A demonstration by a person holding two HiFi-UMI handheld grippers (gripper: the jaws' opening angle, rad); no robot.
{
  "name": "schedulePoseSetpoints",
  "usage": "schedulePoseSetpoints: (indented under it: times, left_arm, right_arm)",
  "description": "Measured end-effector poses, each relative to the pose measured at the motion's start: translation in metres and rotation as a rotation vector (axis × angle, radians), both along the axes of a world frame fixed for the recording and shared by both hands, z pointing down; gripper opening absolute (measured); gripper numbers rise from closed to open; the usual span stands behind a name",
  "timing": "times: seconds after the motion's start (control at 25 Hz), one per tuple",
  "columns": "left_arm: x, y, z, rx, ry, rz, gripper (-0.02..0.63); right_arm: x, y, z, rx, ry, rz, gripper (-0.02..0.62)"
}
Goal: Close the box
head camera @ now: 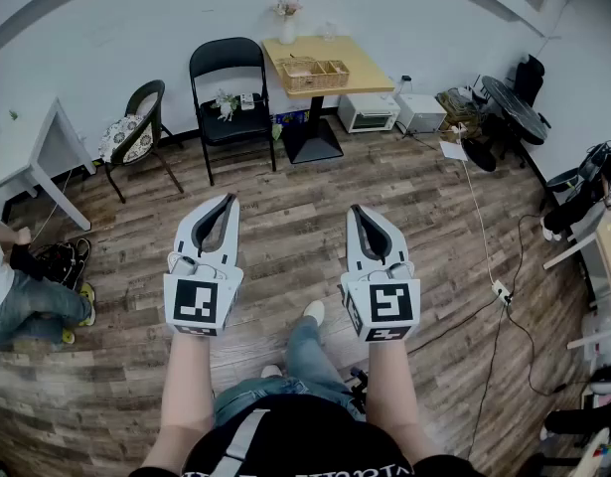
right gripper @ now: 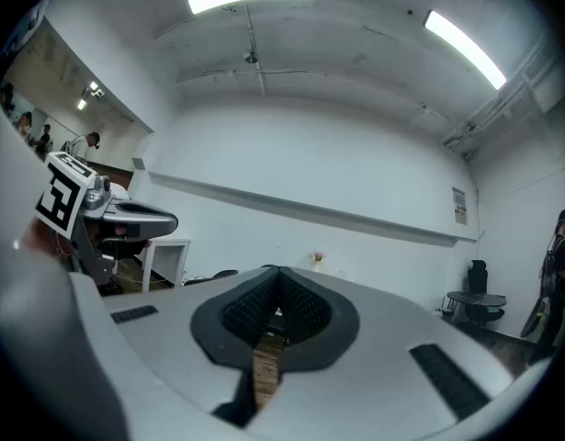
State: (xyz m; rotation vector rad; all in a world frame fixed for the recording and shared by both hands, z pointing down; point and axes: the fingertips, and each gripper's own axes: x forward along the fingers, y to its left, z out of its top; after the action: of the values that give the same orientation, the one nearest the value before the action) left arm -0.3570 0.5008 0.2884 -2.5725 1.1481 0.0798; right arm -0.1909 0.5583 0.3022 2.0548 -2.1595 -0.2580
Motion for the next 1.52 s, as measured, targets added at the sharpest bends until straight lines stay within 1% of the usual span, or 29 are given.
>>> schedulePoseSetpoints:
  times: [0.2,0.32,0.36,0.4,0.44,0.52,0.64,0.72,0.92,1.08,1.16,1.28,1.4,1.52]
  left_arm:
    - [-0.002,-0.026,-0.001,0.000,0.014,-0.017,0.012]
    - [0.005,-0.043,0.001,-0.015,0.007,-0.005,0.012]
    - [0.008,-0.049,0.002,-0.018,0.003,0.001,0.012]
    - [0.010,-0.057,0.001,-0.019,0.001,0.004,0.012]
    - [0.012,-0.066,-0.001,-0.020,0.001,0.004,0.012]
    - [0.017,-0.089,-0.003,-0.022,0.003,0.002,0.012]
    - [0.029,-0.127,-0.001,-0.040,0.005,-0.008,0.012]
    - [0.039,-0.154,-0.001,-0.055,0.010,-0.020,0.012]
    - [0.072,-0.223,-0.008,-0.053,0.018,-0.037,0.012]
    - [0.100,-0.273,-0.007,-0.064,0.033,-0.058,0.012]
    - [0.114,-0.291,-0.011,-0.059,0.036,-0.065,0.012]
    - [0.130,-0.316,-0.012,-0.060,0.032,-0.069,0.012]
    - [0.138,-0.337,-0.011,-0.074,0.034,-0.071,0.012]
    - [0.145,-0.351,-0.014,-0.062,0.025,-0.069,0.012]
  right_arm:
    - [0.000,-0.028,0.004,-0.003,-0.002,-0.006,0.015]
    - [0.006,-0.049,0.006,-0.019,-0.047,-0.002,0.019]
    - [0.008,-0.056,0.008,-0.032,-0.067,-0.015,0.076]
    - [0.009,-0.065,0.009,-0.045,-0.086,-0.029,0.208]
    - [0.011,-0.074,0.009,-0.055,-0.100,-0.038,0.266]
    - [0.020,-0.098,0.012,-0.076,-0.119,-0.036,0.286]
    - [0.037,-0.136,0.016,-0.101,-0.150,-0.039,0.295]
    - [0.050,-0.164,0.011,-0.096,-0.158,-0.043,0.295]
    - [0.082,-0.235,0.004,-0.095,-0.139,-0.058,0.293]
    - [0.112,-0.287,0.007,-0.108,-0.101,-0.067,0.293]
    - [0.128,-0.307,0.002,-0.098,-0.099,-0.072,0.293]
    - [0.149,-0.333,-0.007,-0.073,-0.125,-0.074,0.293]
    - [0.158,-0.351,-0.008,-0.070,-0.123,-0.080,0.293]
    - [0.164,-0.363,-0.010,-0.055,-0.108,-0.088,0.293]
